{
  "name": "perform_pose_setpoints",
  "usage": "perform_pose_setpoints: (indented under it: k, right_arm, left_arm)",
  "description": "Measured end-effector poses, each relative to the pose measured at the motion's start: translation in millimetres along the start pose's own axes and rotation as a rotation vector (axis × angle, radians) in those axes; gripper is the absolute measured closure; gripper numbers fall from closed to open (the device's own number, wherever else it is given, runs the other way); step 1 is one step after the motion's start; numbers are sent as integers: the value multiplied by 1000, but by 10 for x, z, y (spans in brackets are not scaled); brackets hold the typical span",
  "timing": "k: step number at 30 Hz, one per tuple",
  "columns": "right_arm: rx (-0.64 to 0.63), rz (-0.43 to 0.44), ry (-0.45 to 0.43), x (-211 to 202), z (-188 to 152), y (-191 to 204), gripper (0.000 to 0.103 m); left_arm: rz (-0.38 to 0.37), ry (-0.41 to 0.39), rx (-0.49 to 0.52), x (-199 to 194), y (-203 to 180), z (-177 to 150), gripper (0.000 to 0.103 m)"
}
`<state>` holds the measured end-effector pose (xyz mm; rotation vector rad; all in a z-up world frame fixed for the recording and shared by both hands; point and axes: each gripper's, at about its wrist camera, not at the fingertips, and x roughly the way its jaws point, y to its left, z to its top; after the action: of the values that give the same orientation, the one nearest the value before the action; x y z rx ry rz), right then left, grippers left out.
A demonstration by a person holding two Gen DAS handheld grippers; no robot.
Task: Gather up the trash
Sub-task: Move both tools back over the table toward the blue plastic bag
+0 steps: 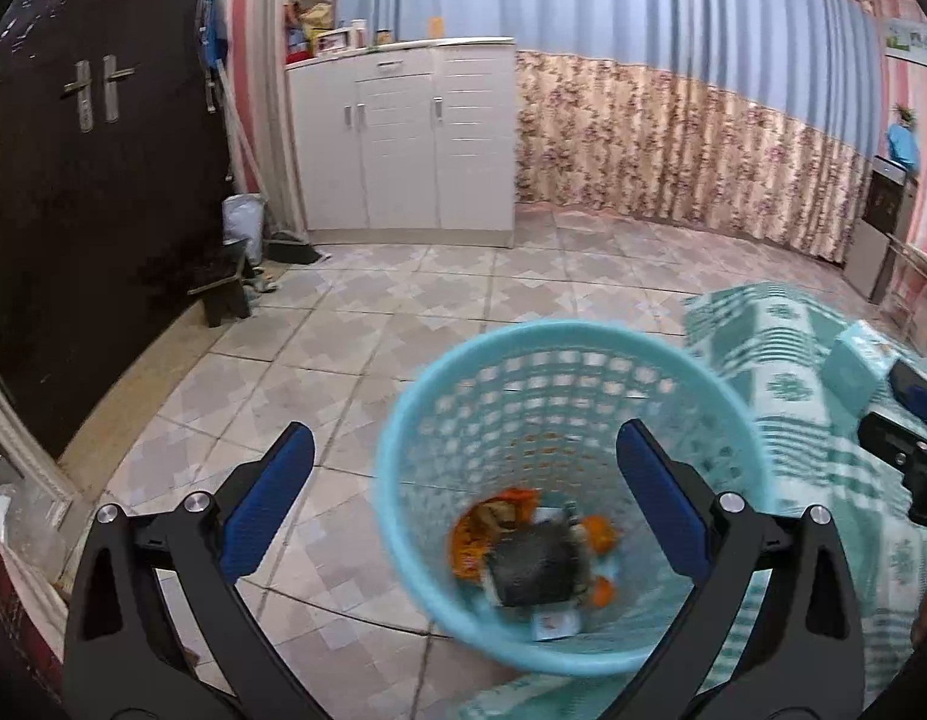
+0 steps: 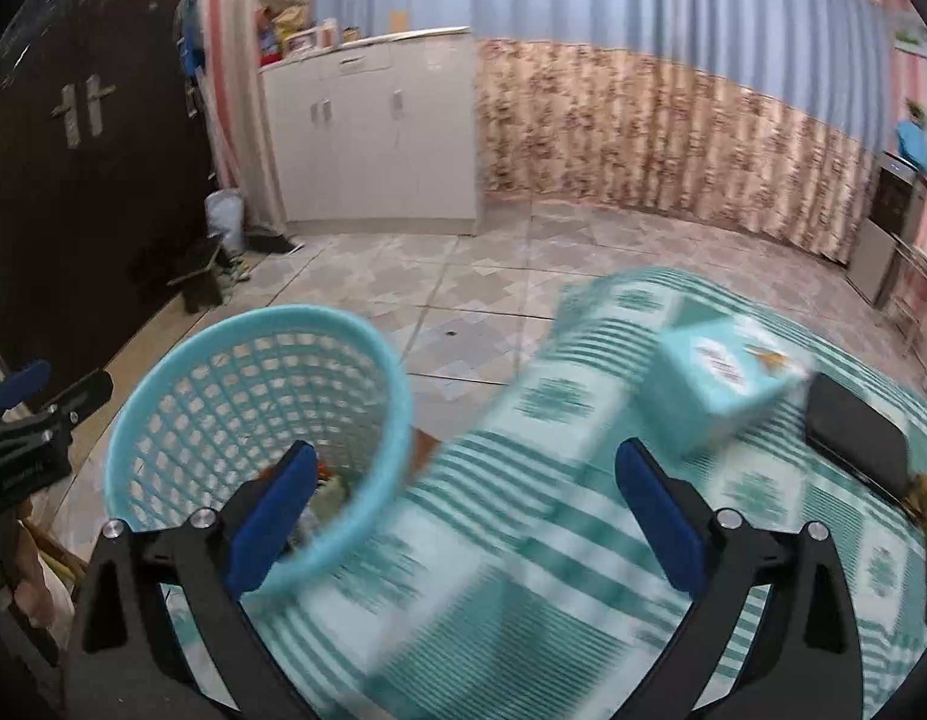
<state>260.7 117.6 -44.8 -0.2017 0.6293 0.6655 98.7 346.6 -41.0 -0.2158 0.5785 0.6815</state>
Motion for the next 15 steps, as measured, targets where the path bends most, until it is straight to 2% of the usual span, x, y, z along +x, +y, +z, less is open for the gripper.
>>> perform_pose_setpoints:
  k: [8,12,15]
  right_arm:
    - [93,-202,-34,-594,-376,-1114,6]
    - [155,-312,-12,-804,-679,-1714,6]
    - [250,-391,10,-933,-906,-2257,6]
  left_arm:
    - [-128,-13,64,-152,-904,1,5]
    - [-217,-4,73,-202,-1361,-65,5]
    - [-287,21,100,-223,-1763,-141,5]
